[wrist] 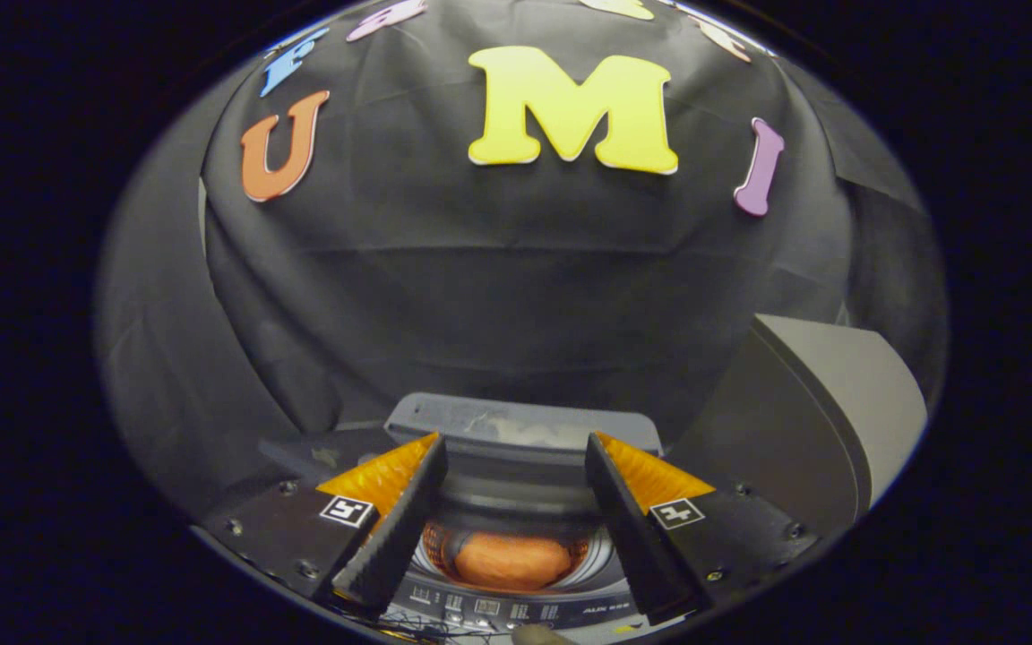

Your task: Put the clothes into the washing machine and then close the washing machine lid.

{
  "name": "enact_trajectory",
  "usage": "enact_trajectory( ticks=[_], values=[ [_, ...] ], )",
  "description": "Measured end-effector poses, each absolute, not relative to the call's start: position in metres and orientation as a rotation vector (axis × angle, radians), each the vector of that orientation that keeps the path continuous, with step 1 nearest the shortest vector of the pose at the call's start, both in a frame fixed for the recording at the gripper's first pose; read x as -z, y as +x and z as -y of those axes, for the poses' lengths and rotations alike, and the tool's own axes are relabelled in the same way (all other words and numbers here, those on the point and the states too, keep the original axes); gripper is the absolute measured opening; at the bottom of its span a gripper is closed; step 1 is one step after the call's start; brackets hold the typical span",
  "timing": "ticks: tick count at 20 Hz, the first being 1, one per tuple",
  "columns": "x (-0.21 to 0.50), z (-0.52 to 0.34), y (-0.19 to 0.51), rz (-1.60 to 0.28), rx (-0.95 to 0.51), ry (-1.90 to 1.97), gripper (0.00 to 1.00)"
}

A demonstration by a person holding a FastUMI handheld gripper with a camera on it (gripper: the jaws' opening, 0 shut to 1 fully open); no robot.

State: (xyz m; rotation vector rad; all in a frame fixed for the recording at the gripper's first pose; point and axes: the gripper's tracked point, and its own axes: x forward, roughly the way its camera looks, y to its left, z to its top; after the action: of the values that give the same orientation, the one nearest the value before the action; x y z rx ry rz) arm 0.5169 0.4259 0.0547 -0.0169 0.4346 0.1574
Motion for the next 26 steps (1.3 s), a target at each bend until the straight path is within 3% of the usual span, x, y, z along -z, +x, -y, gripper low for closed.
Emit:
enact_trajectory(
  ticks=[6,16,26],
  values=[
    [-0.025,-0.424,0.497,-0.489,-0.183,-0.066,0.97],
    [-0.038,-0.407,0.481,-0.453,-0.206,-0.066,0.97],
    [-0.079,-0.33,0.377,-0.239,-0.269,0.051,0.97]
  ],
)
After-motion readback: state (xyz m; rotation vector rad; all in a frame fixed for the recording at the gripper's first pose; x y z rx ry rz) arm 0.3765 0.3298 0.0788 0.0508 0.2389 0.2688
